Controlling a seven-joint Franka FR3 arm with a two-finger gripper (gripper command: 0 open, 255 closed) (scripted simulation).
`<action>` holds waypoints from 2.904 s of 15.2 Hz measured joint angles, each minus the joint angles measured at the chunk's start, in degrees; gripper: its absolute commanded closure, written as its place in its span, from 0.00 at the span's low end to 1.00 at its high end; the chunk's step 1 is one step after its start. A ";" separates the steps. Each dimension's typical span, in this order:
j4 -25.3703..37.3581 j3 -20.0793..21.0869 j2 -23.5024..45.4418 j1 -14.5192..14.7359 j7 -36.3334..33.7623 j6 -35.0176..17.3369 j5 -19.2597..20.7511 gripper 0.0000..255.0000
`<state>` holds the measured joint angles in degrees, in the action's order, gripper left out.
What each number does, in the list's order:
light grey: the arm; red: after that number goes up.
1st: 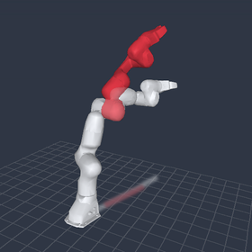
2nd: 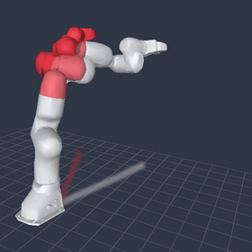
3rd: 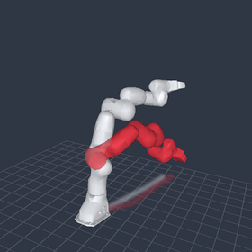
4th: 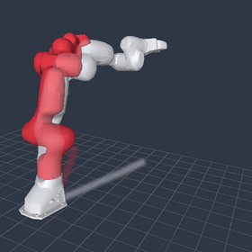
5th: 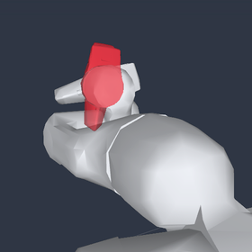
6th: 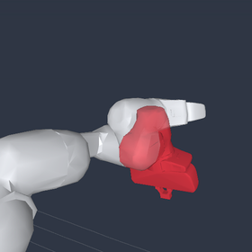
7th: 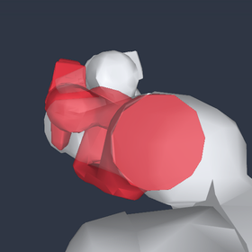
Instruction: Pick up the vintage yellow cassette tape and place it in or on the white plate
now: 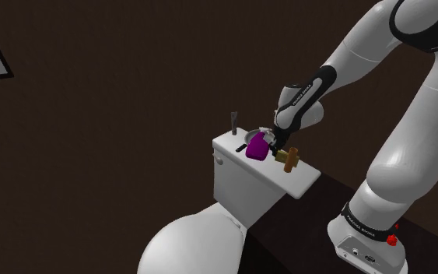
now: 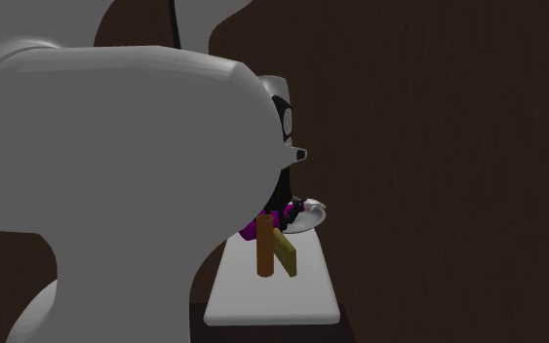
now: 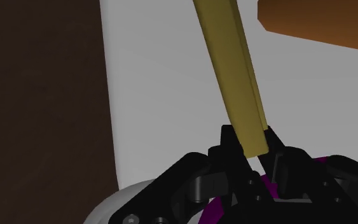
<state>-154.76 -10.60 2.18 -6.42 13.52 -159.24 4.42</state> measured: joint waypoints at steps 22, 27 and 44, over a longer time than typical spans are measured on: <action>1.14 0.08 -12.17 -0.41 -1.19 13.20 2.32 1.00; 2.47 0.46 -15.68 -0.39 -1.48 18.06 2.50 1.00; 38.49 0.96 10.03 0.90 1.98 28.55 -4.39 1.00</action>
<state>-116.27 -9.63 12.22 -5.53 15.50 -130.69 0.03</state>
